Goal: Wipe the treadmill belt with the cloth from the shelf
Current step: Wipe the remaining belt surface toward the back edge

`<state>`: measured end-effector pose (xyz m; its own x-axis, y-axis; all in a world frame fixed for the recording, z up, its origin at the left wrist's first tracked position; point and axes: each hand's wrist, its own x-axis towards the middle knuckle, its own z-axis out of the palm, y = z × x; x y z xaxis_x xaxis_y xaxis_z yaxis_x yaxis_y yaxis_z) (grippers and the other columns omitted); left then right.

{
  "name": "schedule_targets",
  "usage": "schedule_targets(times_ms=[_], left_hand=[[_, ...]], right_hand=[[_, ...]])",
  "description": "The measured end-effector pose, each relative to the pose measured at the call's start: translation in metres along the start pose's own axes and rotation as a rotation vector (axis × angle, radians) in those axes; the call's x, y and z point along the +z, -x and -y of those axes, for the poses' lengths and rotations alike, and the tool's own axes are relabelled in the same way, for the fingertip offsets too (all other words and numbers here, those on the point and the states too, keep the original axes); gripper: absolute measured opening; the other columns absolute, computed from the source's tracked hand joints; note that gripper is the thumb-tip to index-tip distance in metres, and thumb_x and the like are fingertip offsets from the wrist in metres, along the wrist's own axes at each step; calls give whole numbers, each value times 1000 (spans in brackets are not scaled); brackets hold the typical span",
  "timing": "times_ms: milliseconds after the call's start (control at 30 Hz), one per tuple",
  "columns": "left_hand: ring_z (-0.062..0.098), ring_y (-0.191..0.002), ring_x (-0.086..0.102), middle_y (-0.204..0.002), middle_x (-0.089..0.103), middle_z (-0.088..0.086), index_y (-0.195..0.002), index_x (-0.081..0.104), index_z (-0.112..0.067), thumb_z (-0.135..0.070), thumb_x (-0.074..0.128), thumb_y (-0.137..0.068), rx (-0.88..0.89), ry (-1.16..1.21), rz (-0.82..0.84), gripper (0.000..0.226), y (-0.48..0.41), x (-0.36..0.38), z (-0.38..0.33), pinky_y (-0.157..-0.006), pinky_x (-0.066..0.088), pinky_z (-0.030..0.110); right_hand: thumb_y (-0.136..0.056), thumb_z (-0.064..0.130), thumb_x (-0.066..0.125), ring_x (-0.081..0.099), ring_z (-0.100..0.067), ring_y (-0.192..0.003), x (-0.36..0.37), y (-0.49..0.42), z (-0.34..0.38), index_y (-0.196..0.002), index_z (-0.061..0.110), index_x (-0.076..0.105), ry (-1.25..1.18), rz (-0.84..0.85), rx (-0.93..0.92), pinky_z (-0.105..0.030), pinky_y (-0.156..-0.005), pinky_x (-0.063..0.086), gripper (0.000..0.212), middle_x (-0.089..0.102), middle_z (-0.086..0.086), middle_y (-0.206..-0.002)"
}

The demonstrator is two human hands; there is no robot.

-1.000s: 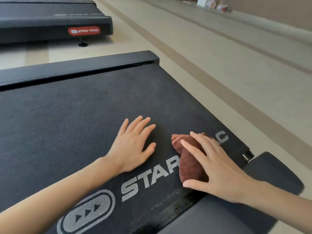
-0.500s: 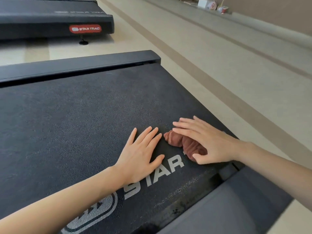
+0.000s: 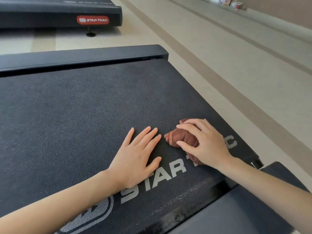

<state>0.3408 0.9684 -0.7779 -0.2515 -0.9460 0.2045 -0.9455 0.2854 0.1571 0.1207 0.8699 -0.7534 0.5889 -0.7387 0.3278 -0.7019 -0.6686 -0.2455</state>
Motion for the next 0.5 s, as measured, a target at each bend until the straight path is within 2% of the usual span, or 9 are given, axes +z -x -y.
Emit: schedule_targets(times_ms=[100, 233, 367, 500], left_hand=[[20, -139, 31, -148, 41, 1, -139, 48, -16, -52, 31, -92, 0, -15, 19, 61, 0, -3, 0, -109, 14, 46], [17, -142, 24, -151, 36, -1, -142, 44, -18, -53, 27, -93, -30, 8, 61, 63, 0, -7, -4, -112, 10, 45], [8, -145, 3, -156, 17, -8, -149, 29, -24, -57, 16, -89, -87, 46, 73, 69, -1, -7, -7, -119, 0, 43], [8, -144, -2, -157, 12, -8, -150, 24, -24, -56, 10, -87, -114, 61, 76, 72, 1, -7, -11, -118, -4, 42]], right_hand=[[-79, 61, 49, 50, -14, -107, -1, -10, -2, -117, 33, 62, 3, 7, 23, -37, -89, 45, 49, 57, 10, -115], [-73, 71, 49, 49, -17, -111, -2, -1, 2, -125, 34, 55, 69, 29, 49, -34, -84, 46, 65, 54, 8, -122], [-78, 58, 47, 55, -26, -100, 0, 20, 14, -126, 29, 54, 178, -80, 103, -37, -75, 50, 57, 57, -2, -119], [-82, 55, 43, 58, -24, -93, -5, 24, 14, -126, 26, 54, 193, -112, 116, -36, -73, 50, 54, 60, -2, -114]])
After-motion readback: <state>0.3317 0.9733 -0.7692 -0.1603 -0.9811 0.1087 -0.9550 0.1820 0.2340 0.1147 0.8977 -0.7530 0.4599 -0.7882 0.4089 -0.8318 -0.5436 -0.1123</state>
